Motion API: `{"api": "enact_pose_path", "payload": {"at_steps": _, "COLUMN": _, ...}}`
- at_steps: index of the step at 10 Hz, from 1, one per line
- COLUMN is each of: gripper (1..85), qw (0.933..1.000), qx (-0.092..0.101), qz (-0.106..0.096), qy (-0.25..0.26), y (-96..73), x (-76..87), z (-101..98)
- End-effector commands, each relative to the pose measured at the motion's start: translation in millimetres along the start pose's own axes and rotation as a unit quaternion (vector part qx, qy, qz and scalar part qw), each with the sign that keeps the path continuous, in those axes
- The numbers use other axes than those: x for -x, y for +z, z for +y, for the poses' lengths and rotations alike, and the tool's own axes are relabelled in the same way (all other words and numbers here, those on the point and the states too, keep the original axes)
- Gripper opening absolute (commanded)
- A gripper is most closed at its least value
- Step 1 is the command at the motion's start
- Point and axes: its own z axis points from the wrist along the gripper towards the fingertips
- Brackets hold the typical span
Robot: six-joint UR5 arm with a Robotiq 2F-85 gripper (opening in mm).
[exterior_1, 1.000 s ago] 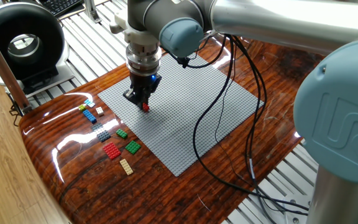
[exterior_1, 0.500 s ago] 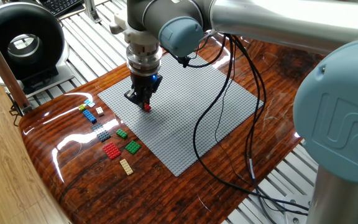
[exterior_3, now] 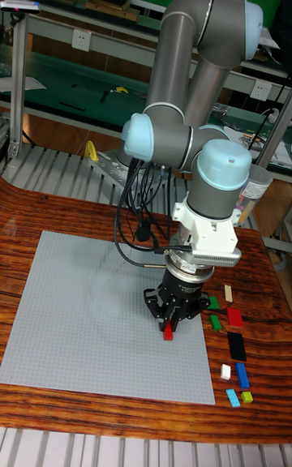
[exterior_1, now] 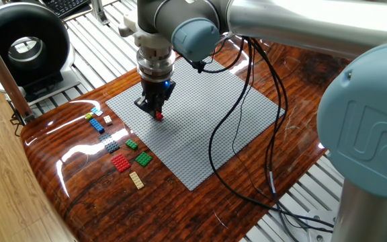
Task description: Build with small Lego blocks
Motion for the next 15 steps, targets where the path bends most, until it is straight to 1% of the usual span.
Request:
{"api": "enact_pose_path", "payload": {"at_steps": 1, "gripper": 1.0, "qw": 1.0, "qx": 0.001, "qz": 0.0, "qy": 0.005, "y": -1.1, "x": 0.4, "z": -0.6}}
{"api": "enact_pose_path", "payload": {"at_steps": 2, "gripper": 1.0, "qw": 1.0, "qx": 0.001, "qz": -0.003, "qy": 0.005, "y": -1.1, "x": 2.0, "z": -0.8}}
{"api": "enact_pose_path", "payload": {"at_steps": 3, "gripper": 1.0, "qw": 0.9999, "qx": 0.006, "qz": -0.006, "qy": 0.007, "y": 0.2, "x": 4.8, "z": 1.7}}
{"api": "enact_pose_path", "payload": {"at_steps": 6, "gripper": 1.0, "qw": 0.9998, "qx": 0.011, "qz": -0.009, "qy": 0.01, "y": 4.7, "x": 11.9, "z": 8.0}}
{"api": "enact_pose_path", "payload": {"at_steps": 9, "gripper": 1.0, "qw": 0.9999, "qx": 0.012, "qz": -0.012, "qy": 0.002, "y": 3.5, "x": 11.2, "z": 4.5}}
{"api": "enact_pose_path", "payload": {"at_steps": 12, "gripper": 1.0, "qw": 0.9999, "qx": 0.012, "qz": -0.009, "qy": -0.001, "y": -0.9, "x": 6.1, "z": 2.1}}
{"api": "enact_pose_path", "payload": {"at_steps": 14, "gripper": 1.0, "qw": 1.0, "qx": 0.007, "qz": -0.007, "qy": 0.0, "y": 2.7, "x": 7.0, "z": 3.2}}
{"api": "enact_pose_path", "payload": {"at_steps": 15, "gripper": 1.0, "qw": 0.9999, "qx": 0.008, "qz": -0.007, "qy": 0.0, "y": 2.9, "x": 7.2, "z": 3.6}}
